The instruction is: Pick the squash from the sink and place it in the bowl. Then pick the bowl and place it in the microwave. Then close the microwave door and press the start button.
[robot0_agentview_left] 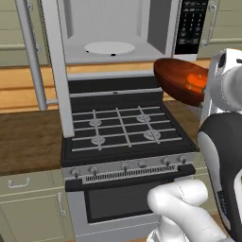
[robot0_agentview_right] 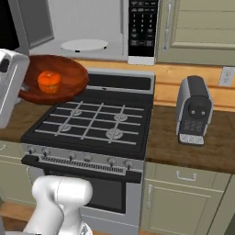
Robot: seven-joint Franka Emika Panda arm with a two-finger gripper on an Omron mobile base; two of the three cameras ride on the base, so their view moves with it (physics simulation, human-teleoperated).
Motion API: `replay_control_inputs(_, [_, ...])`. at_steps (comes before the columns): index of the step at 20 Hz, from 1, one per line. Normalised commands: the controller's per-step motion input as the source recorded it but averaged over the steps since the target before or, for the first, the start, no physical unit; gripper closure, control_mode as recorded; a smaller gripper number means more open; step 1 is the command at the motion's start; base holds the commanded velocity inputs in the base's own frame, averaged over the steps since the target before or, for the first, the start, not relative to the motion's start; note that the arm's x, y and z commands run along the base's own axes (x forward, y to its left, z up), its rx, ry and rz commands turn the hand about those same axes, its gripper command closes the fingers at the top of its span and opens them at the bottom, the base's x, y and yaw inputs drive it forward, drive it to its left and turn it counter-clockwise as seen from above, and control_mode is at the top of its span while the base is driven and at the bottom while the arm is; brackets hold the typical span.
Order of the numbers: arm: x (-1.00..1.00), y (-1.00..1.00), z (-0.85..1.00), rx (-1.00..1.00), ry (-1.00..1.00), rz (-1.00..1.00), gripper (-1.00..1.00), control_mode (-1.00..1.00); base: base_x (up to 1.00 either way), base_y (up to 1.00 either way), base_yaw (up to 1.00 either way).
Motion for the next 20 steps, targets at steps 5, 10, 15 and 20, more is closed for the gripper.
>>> replay_control_inputs(5, [0.87, 0.33, 0.60, 0.00, -0.12, 0.16, 1.00, -1.00, 0.00, 0.00, 0.00])
replay_control_inputs(10, [1.00, 0.15, 0.25, -0.03, -0.13, 0.16, 1.00, -1.00, 0.00, 0.00, 0.00])
replay_control_inputs(15, [1.00, 0.10, -0.05, -0.21, -0.04, 0.11, 1.00, -1.00, 0.00, 0.00, 0.00])
replay_control_inputs(20, [1.00, 0.00, 0.00, -0.26, 0.01, 0.01, 1.00, -1.00, 0.00, 0.00, 0.00])
